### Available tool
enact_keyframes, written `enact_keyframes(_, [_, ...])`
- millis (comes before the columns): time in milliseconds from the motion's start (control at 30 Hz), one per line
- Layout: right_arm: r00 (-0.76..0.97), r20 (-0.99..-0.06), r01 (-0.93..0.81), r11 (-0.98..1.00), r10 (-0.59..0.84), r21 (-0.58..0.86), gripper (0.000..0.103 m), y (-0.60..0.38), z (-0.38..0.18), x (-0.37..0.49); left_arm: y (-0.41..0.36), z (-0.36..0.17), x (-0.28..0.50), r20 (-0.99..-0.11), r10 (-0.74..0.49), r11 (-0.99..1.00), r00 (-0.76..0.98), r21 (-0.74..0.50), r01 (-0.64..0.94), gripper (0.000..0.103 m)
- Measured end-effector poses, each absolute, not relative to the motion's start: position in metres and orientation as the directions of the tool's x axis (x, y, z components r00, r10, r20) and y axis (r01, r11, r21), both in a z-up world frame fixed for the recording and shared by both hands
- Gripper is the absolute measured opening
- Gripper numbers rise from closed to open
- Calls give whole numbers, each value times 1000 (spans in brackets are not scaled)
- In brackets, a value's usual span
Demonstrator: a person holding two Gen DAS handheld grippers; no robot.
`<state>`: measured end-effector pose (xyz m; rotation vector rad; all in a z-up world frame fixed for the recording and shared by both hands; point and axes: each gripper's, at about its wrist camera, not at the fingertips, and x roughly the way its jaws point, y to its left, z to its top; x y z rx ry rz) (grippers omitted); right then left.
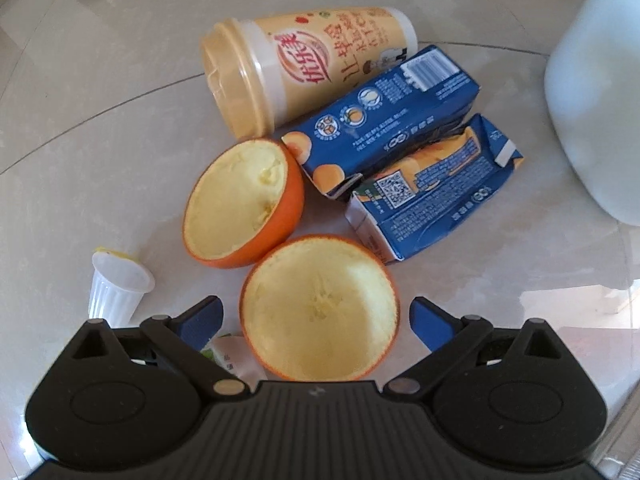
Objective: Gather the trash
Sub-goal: 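Grasp an orange peel half with the left tool, then carry the orange peel over the bin and open the left tool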
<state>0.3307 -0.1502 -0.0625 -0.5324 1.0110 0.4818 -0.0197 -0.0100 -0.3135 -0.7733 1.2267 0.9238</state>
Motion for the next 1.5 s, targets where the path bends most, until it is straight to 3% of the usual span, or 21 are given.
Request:
enact_keyframes(100, [448, -884, -603, 774, 132, -191, 18, -150, -62, 331, -10, -317, -22, -981, 175, 436, 80, 5, -900, 92])
enact_keyframes(167, [449, -884, -603, 774, 132, -191, 18, -150, -62, 331, -11, -317, -24, -980, 181, 450, 88, 3, -893, 80])
enact_keyframes(333, [449, -884, -603, 775, 132, -191, 18, -150, -62, 331, -14, -314, -30, -976, 194, 482, 96, 10, -876, 75])
enact_keyframes(633, [448, -884, -603, 774, 132, -190, 17, -150, -62, 331, -23, -298, -42, -984, 139, 580, 113, -12, -814, 72])
enact_keyframes(900, [448, -884, -604, 774, 132, -190, 17, -150, -62, 331, -31, -251, -47, -985, 76, 702, 155, -57, -710, 72])
enact_keyframes(1167, [448, -884, -604, 774, 133, -190, 17, -150, -63, 331, -33, -185, 28, -970, 76, 834, 233, -66, -548, 72])
enact_keyframes(1500, [446, -885, -602, 777, 136, -184, 17, -149, -64, 330, -38, -107, 113, -925, 112, 962, 364, 9, -274, 72])
